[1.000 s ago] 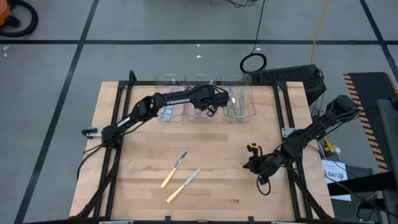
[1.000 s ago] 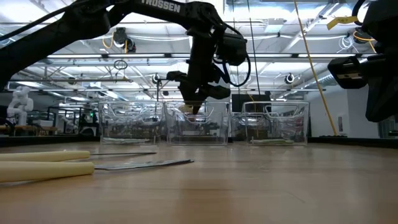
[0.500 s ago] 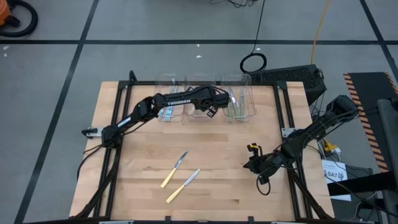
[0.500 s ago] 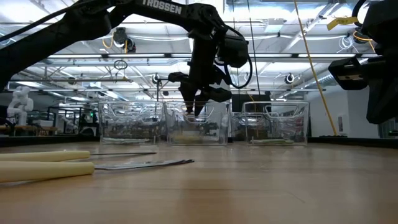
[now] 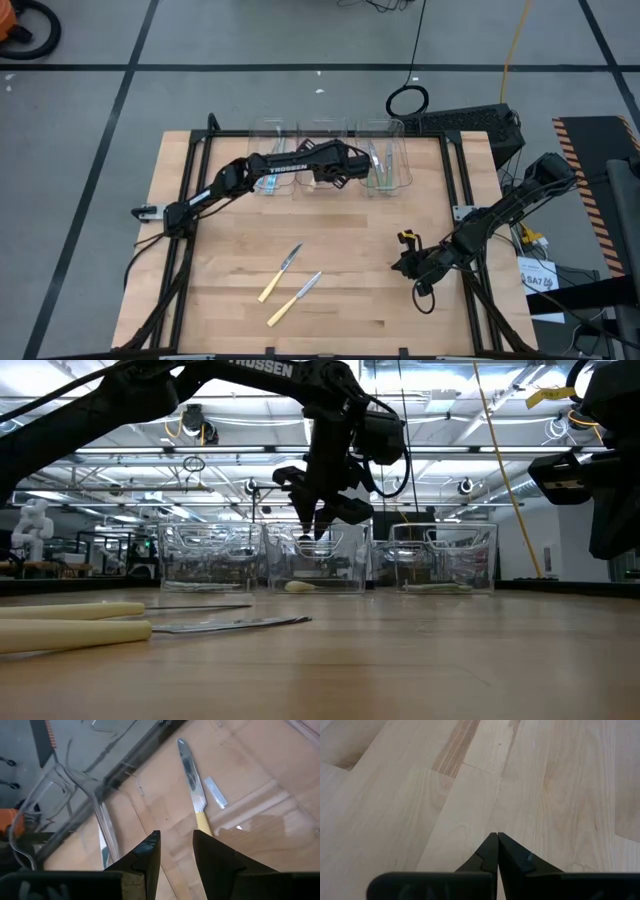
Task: Sort silverware by color (type)
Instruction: Put the yellow knife into the middle transparent bin
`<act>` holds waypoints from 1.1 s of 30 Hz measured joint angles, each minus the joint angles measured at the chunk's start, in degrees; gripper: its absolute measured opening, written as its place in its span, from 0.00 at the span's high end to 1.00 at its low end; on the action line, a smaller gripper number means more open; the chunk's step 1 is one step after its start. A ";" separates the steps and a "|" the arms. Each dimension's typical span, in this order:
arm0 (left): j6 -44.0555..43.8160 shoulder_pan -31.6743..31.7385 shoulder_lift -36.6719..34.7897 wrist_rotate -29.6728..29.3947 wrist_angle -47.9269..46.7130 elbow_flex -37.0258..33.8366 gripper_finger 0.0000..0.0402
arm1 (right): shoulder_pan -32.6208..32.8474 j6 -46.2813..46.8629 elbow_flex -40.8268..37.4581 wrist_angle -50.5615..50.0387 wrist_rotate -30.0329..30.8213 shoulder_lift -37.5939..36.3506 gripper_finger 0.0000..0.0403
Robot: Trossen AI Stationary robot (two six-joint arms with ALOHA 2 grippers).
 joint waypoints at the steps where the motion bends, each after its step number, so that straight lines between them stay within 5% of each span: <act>1: 0.20 -0.21 0.00 -0.43 -0.10 0.00 0.69 | 0.00 0.00 0.00 0.00 0.00 0.00 1.00; 17: -2.06 -7.33 -8.10 -5.38 -4.54 -0.06 0.69 | 0.00 -0.20 0.00 -0.12 0.00 0.02 1.00; 29: -7.55 -28.15 -12.59 -8.04 -5.09 -0.04 0.69 | 0.01 4.77 0.00 -0.11 -0.32 0.00 1.00; 33: -12.31 -35.97 -11.77 -8.81 -5.12 -0.22 0.69 | 0.00 9.83 0.00 0.13 -4.92 0.00 1.00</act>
